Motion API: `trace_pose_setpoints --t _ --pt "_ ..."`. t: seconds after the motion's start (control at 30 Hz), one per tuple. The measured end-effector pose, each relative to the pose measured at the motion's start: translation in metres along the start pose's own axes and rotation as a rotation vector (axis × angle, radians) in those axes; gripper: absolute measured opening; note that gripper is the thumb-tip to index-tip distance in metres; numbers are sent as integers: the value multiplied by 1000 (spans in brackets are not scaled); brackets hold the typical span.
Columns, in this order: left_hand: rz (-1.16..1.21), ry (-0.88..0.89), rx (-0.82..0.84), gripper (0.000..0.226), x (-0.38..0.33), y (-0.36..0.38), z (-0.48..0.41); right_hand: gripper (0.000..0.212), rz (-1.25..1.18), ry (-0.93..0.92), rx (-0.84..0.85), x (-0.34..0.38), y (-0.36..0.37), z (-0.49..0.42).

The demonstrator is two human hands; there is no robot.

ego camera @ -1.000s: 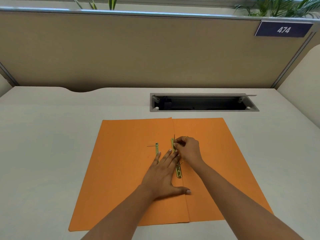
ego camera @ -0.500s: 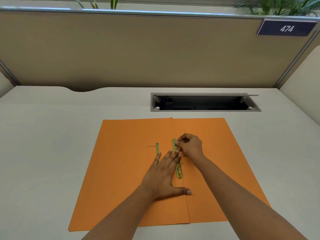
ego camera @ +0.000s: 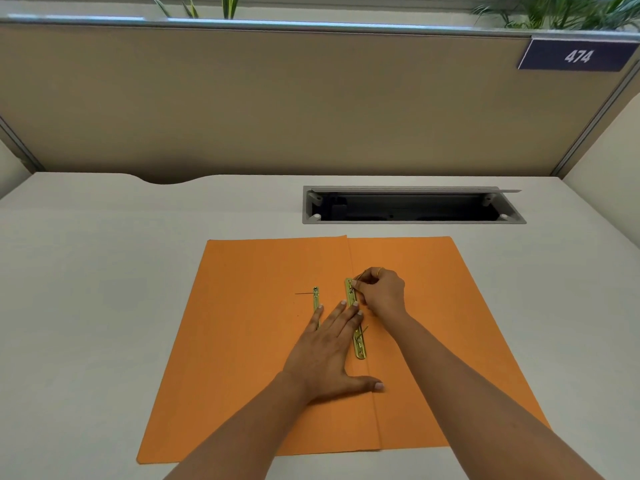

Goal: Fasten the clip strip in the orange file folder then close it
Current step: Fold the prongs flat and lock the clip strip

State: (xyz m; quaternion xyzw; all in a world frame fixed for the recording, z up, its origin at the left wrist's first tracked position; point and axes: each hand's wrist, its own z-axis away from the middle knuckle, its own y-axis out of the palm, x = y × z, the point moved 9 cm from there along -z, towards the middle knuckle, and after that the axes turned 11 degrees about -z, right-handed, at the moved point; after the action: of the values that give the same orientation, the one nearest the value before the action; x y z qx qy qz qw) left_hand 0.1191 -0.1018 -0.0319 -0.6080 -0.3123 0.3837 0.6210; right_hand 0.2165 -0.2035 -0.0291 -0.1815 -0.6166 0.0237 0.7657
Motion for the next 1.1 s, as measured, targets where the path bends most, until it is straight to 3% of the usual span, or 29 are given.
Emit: trace_pose_setpoints --t 0.07,0.47,0.7,0.83,1.1 --pt "0 2 -1 120 0 0 0 5 20 -41 -10 3 0 1" --pt "-7 4 11 120 1 2 -1 3 100 -131 62 10 1 -1" --pt "-15 2 12 120 -1 0 0 15 492 -337 232 37 22 -1" --pt "-22 3 11 120 0 1 0 16 596 -380 267 42 27 -2" --pt "-24 0 9 121 -1 -1 0 14 373 -301 211 30 22 -4"
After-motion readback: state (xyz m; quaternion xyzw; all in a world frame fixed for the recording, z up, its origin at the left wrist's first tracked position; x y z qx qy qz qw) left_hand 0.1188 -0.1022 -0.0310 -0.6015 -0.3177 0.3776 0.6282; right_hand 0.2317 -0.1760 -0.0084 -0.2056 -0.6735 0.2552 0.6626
